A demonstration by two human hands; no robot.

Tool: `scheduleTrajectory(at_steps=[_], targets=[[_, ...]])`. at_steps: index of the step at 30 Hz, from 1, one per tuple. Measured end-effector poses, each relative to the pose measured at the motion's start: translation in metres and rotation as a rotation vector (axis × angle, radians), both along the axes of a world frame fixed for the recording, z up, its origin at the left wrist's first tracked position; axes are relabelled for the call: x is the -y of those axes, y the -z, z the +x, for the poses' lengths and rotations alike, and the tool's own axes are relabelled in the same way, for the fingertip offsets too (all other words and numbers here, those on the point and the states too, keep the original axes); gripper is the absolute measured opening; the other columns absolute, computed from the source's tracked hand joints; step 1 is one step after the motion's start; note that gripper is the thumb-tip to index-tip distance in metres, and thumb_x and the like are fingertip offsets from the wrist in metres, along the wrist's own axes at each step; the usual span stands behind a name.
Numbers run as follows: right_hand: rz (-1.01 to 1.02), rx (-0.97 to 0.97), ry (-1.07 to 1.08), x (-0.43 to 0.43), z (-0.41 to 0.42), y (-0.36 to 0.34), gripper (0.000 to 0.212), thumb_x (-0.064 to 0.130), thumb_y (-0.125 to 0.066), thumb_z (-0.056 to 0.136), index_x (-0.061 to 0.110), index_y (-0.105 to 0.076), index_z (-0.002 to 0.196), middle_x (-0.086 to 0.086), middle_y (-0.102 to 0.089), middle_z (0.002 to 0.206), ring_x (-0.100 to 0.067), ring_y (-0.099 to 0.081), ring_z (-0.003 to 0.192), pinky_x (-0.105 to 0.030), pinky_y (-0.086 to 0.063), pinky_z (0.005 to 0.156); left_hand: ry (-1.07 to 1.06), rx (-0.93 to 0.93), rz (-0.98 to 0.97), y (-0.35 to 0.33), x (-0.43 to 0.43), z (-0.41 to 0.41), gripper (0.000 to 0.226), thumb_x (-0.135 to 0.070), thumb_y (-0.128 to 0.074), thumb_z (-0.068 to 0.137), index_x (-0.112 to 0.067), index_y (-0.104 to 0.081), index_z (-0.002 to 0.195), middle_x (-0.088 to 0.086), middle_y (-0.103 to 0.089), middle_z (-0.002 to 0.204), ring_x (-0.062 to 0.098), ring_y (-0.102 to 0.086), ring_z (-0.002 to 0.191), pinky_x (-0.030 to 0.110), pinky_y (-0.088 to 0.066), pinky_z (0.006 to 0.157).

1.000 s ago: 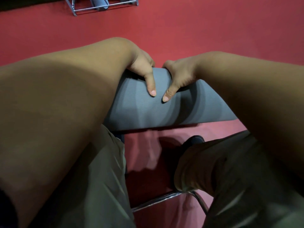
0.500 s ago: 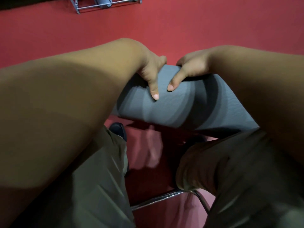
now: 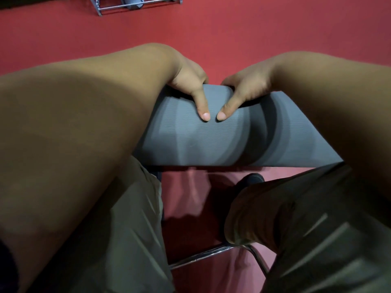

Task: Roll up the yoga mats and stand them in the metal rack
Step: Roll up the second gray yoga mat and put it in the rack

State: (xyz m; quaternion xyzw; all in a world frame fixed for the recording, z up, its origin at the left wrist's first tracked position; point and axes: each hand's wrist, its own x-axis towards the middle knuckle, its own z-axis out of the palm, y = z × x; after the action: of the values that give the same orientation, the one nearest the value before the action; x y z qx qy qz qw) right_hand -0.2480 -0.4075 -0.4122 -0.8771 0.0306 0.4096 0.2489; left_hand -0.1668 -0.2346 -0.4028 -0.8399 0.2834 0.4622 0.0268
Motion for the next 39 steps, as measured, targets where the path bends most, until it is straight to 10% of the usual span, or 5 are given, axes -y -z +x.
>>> scheduleTrajectory(at_steps=[12, 19, 30, 39], targets=[[-0.074, 0.065, -0.036, -0.005, -0.001, 0.011, 0.080, 0.061, -0.100, 0.052, 0.036, -0.066, 0.120, 0.011, -0.076, 0.109, -0.016, -0.074, 0.099, -0.041, -0.060, 0.096, 0.030, 0.023, 0.012, 0.002, 0.005, -0.009, 0.075, -0.057, -0.096, 0.064, -0.028, -0.065, 0.125, -0.002, -0.079, 0.109, 0.023, -0.079, 0.095, 0.046, -0.063, 0.093], [0.016, 0.004, 0.080, 0.008, 0.000, 0.016, 0.072, 0.057, -0.099, 0.055, 0.034, -0.073, 0.118, 0.007, -0.083, 0.103, -0.021, -0.081, 0.094, -0.046, -0.061, 0.098, 0.195, 0.188, 0.044, 0.009, 0.017, -0.017, 0.131, -0.079, -0.097, 0.032, -0.029, -0.042, 0.140, -0.005, -0.061, 0.123, 0.027, -0.064, 0.111, 0.051, -0.056, 0.101], [-0.030, 0.005, -0.037, -0.005, 0.001, 0.009, 0.099, 0.072, -0.096, 0.048, 0.029, -0.065, 0.131, 0.007, -0.077, 0.116, -0.019, -0.075, 0.105, -0.044, -0.057, 0.104, 0.110, 0.111, -0.005, 0.009, 0.008, -0.007, 0.088, -0.067, -0.102, 0.037, -0.034, -0.066, 0.110, -0.007, -0.080, 0.097, 0.021, -0.078, 0.088, 0.047, -0.066, 0.085], [-0.114, 0.102, -0.180, -0.015, 0.001, 0.007, 0.078, 0.064, -0.099, 0.053, 0.032, -0.065, 0.115, 0.011, -0.074, 0.107, -0.015, -0.071, 0.099, -0.036, -0.055, 0.088, -0.010, -0.130, 0.080, 0.010, 0.002, -0.005, 0.082, -0.052, -0.101, 0.057, -0.020, -0.071, 0.127, 0.006, -0.083, 0.105, 0.033, -0.081, 0.093, 0.055, -0.062, 0.096]])
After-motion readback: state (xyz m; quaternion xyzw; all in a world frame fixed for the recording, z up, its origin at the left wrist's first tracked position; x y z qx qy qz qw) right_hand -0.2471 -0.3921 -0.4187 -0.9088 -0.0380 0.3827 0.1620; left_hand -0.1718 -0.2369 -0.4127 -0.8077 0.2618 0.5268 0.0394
